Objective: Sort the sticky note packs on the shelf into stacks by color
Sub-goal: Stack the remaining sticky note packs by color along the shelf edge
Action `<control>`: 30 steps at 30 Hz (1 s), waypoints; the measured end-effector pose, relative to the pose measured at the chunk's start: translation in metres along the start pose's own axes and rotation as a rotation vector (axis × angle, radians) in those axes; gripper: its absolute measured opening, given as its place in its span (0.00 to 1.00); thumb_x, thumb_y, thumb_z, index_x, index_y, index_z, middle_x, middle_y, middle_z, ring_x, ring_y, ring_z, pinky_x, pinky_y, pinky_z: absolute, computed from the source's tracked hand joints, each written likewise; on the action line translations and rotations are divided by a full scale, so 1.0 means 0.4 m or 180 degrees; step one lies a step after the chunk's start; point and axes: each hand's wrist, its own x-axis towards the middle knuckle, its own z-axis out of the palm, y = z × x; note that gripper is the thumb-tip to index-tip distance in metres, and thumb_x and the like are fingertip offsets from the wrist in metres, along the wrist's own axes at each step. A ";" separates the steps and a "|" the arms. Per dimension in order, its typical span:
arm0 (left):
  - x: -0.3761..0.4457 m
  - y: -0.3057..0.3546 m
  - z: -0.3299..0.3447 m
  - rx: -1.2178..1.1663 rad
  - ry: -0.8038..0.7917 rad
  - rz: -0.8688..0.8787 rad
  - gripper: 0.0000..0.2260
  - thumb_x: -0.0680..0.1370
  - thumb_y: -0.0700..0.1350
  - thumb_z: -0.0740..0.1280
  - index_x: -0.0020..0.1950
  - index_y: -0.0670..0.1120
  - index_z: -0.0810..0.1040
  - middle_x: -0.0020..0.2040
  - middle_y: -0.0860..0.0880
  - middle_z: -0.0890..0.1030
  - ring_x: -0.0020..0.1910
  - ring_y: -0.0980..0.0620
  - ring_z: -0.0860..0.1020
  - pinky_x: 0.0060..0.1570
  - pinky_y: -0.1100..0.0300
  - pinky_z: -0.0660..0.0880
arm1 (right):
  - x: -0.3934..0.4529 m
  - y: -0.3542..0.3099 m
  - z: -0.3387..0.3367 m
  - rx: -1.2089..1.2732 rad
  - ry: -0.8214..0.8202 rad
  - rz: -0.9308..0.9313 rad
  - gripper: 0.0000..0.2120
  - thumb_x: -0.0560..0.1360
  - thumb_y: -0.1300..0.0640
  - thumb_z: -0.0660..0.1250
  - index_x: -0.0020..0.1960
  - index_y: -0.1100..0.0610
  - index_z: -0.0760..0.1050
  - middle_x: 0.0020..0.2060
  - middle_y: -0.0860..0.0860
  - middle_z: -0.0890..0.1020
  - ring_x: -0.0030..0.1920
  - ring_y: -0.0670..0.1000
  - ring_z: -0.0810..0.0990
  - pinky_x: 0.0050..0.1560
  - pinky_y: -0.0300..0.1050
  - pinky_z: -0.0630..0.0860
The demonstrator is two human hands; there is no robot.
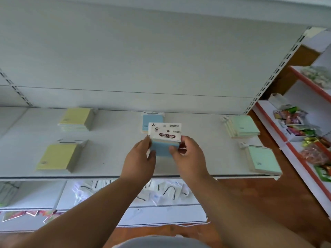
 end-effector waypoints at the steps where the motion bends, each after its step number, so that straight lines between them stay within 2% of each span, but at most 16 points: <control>1: -0.005 -0.020 -0.013 0.0055 -0.0109 -0.0016 0.17 0.79 0.41 0.62 0.67 0.50 0.71 0.59 0.52 0.78 0.54 0.51 0.78 0.49 0.63 0.72 | -0.014 0.001 0.030 -0.0089 -0.0029 -0.0033 0.11 0.74 0.56 0.69 0.57 0.52 0.76 0.51 0.47 0.81 0.49 0.47 0.80 0.51 0.41 0.77; 4: -0.023 -0.061 -0.037 0.0244 -0.0397 0.0091 0.19 0.80 0.41 0.58 0.71 0.48 0.68 0.61 0.48 0.77 0.53 0.49 0.76 0.48 0.63 0.71 | -0.047 0.008 0.091 -0.0319 -0.0019 0.0046 0.11 0.77 0.55 0.67 0.58 0.54 0.74 0.54 0.49 0.79 0.52 0.50 0.80 0.54 0.44 0.78; 8: -0.033 -0.087 -0.055 0.0038 -0.0101 0.0437 0.20 0.80 0.39 0.60 0.73 0.46 0.69 0.62 0.49 0.76 0.58 0.51 0.75 0.54 0.67 0.69 | -0.067 -0.004 0.120 -0.0320 0.0194 -0.0114 0.11 0.79 0.56 0.64 0.61 0.56 0.72 0.56 0.48 0.76 0.55 0.46 0.77 0.54 0.33 0.74; 10: -0.028 -0.103 -0.060 0.0149 -0.0047 0.0451 0.19 0.79 0.38 0.61 0.71 0.44 0.71 0.61 0.47 0.76 0.57 0.48 0.76 0.54 0.63 0.72 | -0.070 -0.012 0.135 -0.0480 0.0112 -0.0140 0.11 0.80 0.56 0.63 0.61 0.57 0.72 0.57 0.50 0.75 0.55 0.48 0.77 0.56 0.37 0.75; 12: -0.024 -0.113 -0.065 0.0287 -0.0082 0.0270 0.16 0.80 0.39 0.60 0.68 0.42 0.73 0.59 0.44 0.76 0.55 0.45 0.77 0.53 0.59 0.74 | -0.067 -0.017 0.144 -0.0792 0.0031 -0.0116 0.09 0.80 0.57 0.62 0.58 0.60 0.72 0.54 0.53 0.74 0.53 0.52 0.77 0.53 0.41 0.75; 13: -0.025 -0.114 -0.070 0.0284 -0.0089 0.0194 0.15 0.80 0.40 0.60 0.67 0.42 0.74 0.58 0.45 0.76 0.53 0.44 0.77 0.50 0.61 0.73 | -0.064 -0.021 0.144 -0.0874 0.0036 -0.0111 0.08 0.79 0.58 0.62 0.56 0.60 0.73 0.51 0.53 0.74 0.50 0.53 0.77 0.50 0.41 0.73; 17: -0.010 -0.108 -0.094 0.0011 -0.0044 -0.0257 0.18 0.80 0.44 0.63 0.71 0.48 0.72 0.52 0.52 0.76 0.45 0.52 0.76 0.45 0.64 0.67 | -0.044 -0.033 0.124 -0.1049 -0.0072 -0.0160 0.08 0.78 0.53 0.63 0.52 0.57 0.76 0.40 0.51 0.77 0.40 0.52 0.75 0.41 0.43 0.70; 19: -0.001 -0.106 -0.098 0.0173 -0.0180 -0.0463 0.14 0.79 0.44 0.64 0.63 0.48 0.78 0.49 0.53 0.80 0.42 0.52 0.76 0.43 0.63 0.68 | -0.032 -0.032 0.118 -0.1146 -0.0256 -0.0001 0.09 0.77 0.52 0.64 0.48 0.57 0.78 0.35 0.49 0.77 0.37 0.52 0.75 0.37 0.43 0.68; 21: 0.012 -0.104 -0.094 0.0547 -0.0372 -0.0510 0.09 0.78 0.44 0.62 0.54 0.47 0.80 0.46 0.51 0.82 0.41 0.50 0.76 0.40 0.61 0.68 | -0.022 -0.031 0.122 -0.1326 -0.0387 0.0057 0.10 0.78 0.51 0.64 0.47 0.57 0.79 0.35 0.49 0.78 0.37 0.52 0.75 0.37 0.42 0.67; 23: 0.025 -0.110 -0.088 0.0766 -0.0462 -0.0558 0.09 0.77 0.45 0.62 0.49 0.47 0.81 0.46 0.48 0.81 0.42 0.47 0.76 0.40 0.60 0.69 | -0.014 -0.026 0.131 -0.1471 -0.0392 0.0056 0.11 0.78 0.52 0.63 0.43 0.58 0.78 0.35 0.51 0.77 0.37 0.53 0.74 0.37 0.43 0.65; 26: 0.027 -0.115 -0.095 0.0820 -0.0520 -0.0540 0.09 0.78 0.46 0.60 0.40 0.47 0.76 0.44 0.45 0.78 0.44 0.43 0.77 0.38 0.58 0.67 | -0.010 -0.010 0.128 -0.1628 -0.0366 -0.0075 0.16 0.77 0.51 0.62 0.33 0.56 0.70 0.34 0.55 0.74 0.37 0.56 0.71 0.37 0.43 0.62; 27: 0.020 -0.120 -0.104 0.0792 -0.0530 -0.0492 0.10 0.78 0.45 0.59 0.40 0.47 0.76 0.44 0.45 0.77 0.46 0.42 0.77 0.39 0.57 0.67 | -0.011 -0.001 0.115 -0.1584 -0.0372 -0.0107 0.16 0.77 0.52 0.61 0.33 0.57 0.71 0.34 0.55 0.75 0.37 0.56 0.72 0.37 0.44 0.63; 30: -0.016 -0.149 -0.143 0.0832 -0.0495 -0.0162 0.10 0.79 0.45 0.61 0.56 0.47 0.79 0.52 0.47 0.78 0.52 0.45 0.77 0.48 0.59 0.70 | -0.030 0.026 0.055 -0.1391 -0.0591 -0.0281 0.10 0.77 0.53 0.63 0.41 0.57 0.77 0.37 0.51 0.77 0.39 0.52 0.74 0.39 0.44 0.67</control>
